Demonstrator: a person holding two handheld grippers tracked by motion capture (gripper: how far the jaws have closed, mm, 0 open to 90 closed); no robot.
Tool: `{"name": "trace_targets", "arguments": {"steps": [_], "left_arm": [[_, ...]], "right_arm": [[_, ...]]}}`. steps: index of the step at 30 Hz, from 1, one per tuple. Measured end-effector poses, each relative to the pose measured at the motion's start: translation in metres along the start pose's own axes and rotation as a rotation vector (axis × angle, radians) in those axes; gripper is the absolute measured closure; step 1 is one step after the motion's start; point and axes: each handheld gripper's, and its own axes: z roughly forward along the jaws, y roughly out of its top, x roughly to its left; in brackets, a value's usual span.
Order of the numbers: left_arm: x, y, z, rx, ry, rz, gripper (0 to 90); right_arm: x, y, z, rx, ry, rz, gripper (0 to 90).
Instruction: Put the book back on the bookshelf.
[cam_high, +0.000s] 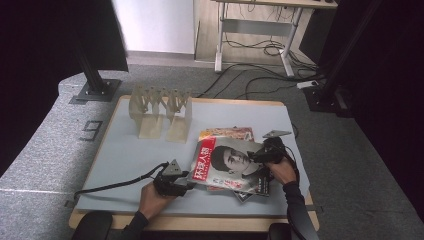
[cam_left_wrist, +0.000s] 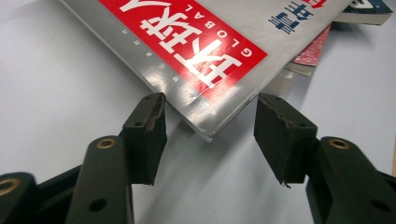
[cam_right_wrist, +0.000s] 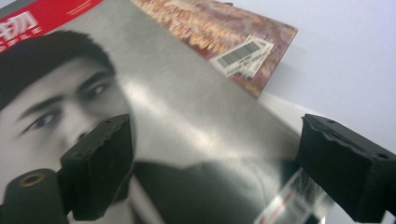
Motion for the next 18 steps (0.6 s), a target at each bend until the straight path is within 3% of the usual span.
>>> {"name": "trace_targets", "arguments": {"steps": [8,18], "left_arm": [[0.002,-0.002,0.002,-0.002,-0.004,-0.006,45.0],[0.012,0.003,0.004,-0.007,0.002,-0.036,46.7]], "right_arm": [[-0.006,0.010,0.020,0.032,0.044,0.014,7.9],[-0.013,0.000,0.011,0.042,0.077,0.058,9.6]]}}
